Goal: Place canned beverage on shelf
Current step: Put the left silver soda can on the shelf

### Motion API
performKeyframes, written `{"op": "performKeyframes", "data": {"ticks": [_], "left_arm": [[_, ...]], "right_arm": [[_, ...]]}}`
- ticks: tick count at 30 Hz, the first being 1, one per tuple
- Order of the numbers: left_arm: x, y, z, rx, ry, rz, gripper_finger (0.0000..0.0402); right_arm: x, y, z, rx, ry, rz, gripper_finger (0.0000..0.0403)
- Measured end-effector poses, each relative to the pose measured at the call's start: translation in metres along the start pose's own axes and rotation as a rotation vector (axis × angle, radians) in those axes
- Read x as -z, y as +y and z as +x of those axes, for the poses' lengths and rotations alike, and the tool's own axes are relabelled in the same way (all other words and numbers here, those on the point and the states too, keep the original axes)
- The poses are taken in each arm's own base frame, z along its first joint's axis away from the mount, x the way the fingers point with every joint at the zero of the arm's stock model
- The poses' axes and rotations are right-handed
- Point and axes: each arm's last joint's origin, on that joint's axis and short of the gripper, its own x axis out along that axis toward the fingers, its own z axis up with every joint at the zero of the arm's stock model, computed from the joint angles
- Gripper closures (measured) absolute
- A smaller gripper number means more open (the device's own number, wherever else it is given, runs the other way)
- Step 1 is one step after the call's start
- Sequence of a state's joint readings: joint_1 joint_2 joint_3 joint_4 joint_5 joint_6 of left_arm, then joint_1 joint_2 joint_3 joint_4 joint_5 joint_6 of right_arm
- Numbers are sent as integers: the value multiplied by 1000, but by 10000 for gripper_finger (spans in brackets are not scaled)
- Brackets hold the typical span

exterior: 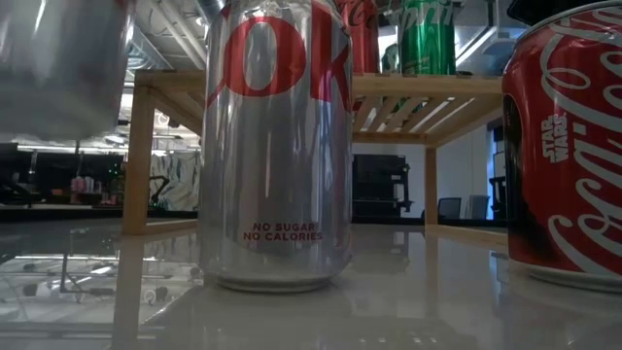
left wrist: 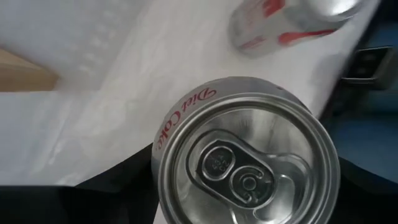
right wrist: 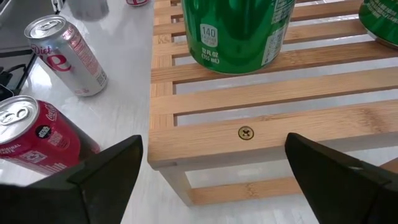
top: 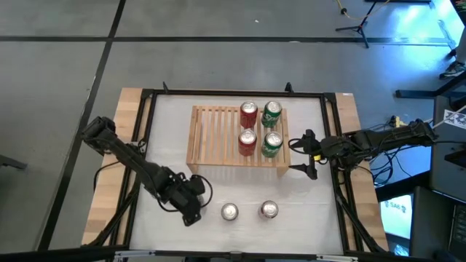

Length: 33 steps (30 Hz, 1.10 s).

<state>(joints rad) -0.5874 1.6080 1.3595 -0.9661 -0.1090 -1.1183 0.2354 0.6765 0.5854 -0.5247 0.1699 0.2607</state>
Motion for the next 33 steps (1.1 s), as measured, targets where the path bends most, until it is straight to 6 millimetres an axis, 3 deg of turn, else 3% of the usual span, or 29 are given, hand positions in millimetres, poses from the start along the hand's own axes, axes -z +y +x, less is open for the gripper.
{"op": "performKeyframes", "data": {"ticks": [9,17,23,33], "left_arm": [[-48,1,-66,37,-57,9,118],[-103,30,-113,57,-179,47,118],[-137,64,-129,3,-253,91,118],[-182,130,-138,-129,-344,111,118]], "right_arm": [[0,0,0,0,0,0,10],[0,0,0,0,0,0,10],[0,0,0,0,0,0,10],[0,0,0,1,0,0,10]]}}
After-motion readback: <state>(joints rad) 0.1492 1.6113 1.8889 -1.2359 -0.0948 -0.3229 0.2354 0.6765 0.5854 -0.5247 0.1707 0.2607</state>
